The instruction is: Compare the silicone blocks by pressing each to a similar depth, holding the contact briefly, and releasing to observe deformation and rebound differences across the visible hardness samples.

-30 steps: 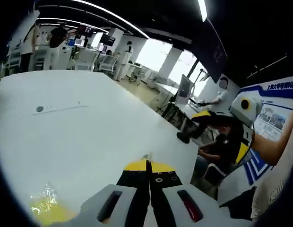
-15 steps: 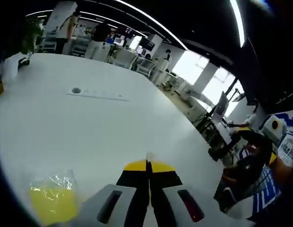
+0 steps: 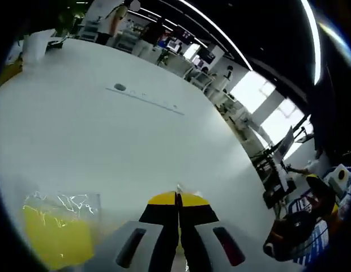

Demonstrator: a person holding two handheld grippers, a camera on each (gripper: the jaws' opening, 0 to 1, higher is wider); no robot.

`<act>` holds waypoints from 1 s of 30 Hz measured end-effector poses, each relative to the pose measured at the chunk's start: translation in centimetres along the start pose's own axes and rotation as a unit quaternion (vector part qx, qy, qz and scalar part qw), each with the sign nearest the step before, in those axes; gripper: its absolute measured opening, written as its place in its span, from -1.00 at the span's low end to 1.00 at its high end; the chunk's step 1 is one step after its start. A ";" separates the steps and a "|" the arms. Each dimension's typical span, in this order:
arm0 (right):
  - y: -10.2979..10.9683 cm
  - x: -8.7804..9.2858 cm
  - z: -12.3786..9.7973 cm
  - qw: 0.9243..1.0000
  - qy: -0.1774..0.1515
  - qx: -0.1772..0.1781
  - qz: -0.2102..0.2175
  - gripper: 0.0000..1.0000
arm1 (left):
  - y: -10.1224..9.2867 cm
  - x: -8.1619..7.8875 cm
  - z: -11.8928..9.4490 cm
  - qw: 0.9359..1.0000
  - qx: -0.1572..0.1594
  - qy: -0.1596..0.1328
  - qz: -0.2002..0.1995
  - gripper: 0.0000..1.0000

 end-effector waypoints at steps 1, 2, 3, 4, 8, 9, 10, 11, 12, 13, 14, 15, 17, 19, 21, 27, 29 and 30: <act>0.0 0.0 0.0 1.000 0.000 0.000 0.000 0.26 | 0.2 0.1 0.1 1.000 -0.003 0.002 0.003 -1.00; 0.0 0.1 0.0 1.000 0.001 0.000 0.000 0.26 | 0.5 0.1 0.3 1.000 -0.010 0.007 0.004 -1.00; 0.0 0.2 0.0 1.000 0.002 0.001 0.002 0.26 | 0.7 0.1 0.5 1.000 -0.010 0.007 0.003 -1.00; 0.0 0.2 0.0 1.000 0.003 0.001 0.003 0.26 | 0.9 0.2 0.6 1.000 -0.012 0.010 0.005 -1.00; 0.0 0.4 0.0 1.000 0.006 0.003 0.004 0.25 | 1.7 0.5 1.2 0.999 -0.026 0.030 0.022 -1.00; 0.0 0.4 0.0 1.000 0.008 0.004 0.004 0.25 | 1.9 0.5 1.3 0.999 -0.027 0.035 0.024 -1.00; 0.1 0.5 0.0 1.000 0.010 0.005 0.004 0.25 | 2.2 0.6 1.4 0.998 -0.030 0.040 0.027 -1.00; 0.1 0.5 0.0 1.000 0.011 0.005 0.005 0.25 | 2.3 0.7 1.5 0.998 -0.032 0.044 0.028 -1.00; 0.1 0.6 0.0 1.000 0.011 0.005 0.005 0.25 | 2.6 0.8 1.5 0.998 -0.036 0.050 0.030 -1.00; 0.2 0.6 0.0 1.000 0.011 0.006 0.005 0.25 | 2.7 0.9 1.5 0.997 -0.039 0.055 0.033 -1.00; 0.2 0.5 0.0 1.000 0.011 0.007 0.005 0.24 | 2.8 1.0 1.6 0.997 -0.040 0.059 0.038 -1.00; 0.2 0.5 0.0 1.000 0.011 0.008 0.005 0.24 | 2.9 1.1 1.6 0.996 -0.041 0.063 0.039 -1.00; 0.2 0.5 0.0 1.000 0.010 0.010 0.006 0.24 | 3.0 1.1 1.6 0.996 -0.040 0.063 0.043 -1.00; 0.2 0.5 0.0 1.000 0.010 0.011 0.005 0.24 | 3.0 1.1 1.6 0.996 -0.042 0.064 0.047 -1.00; 0.3 0.5 0.0 1.000 0.011 0.012 0.005 0.23 | 3.0 1.1 1.7 0.996 -0.043 0.063 0.049 -1.00; 0.5 0.6 0.0 1.000 0.014 0.012 0.006 0.22 | 2.7 1.0 1.5 0.994 -0.033 0.055 0.090 -1.00; 0.6 0.6 0.1 1.000 0.014 0.011 0.006 0.22 | 2.5 1.0 1.3 0.993 -0.035 0.053 0.099 -0.98; 0.7 0.5 0.1 1.000 0.014 0.010 0.006 0.22 | 2.5 0.9 1.3 0.993 -0.035 0.050 0.098 -0.95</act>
Point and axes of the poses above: the point that each gripper's makers call its tool centre point, and the gripper's own axes: z roughly forward along the fingers, y roughly to its left, x roughly out of its underside, the point moved 9 cm from there along -z, roughly backward along the fingers, and after that the axes turned 13 degrees about -y, right-handed, at the moved point
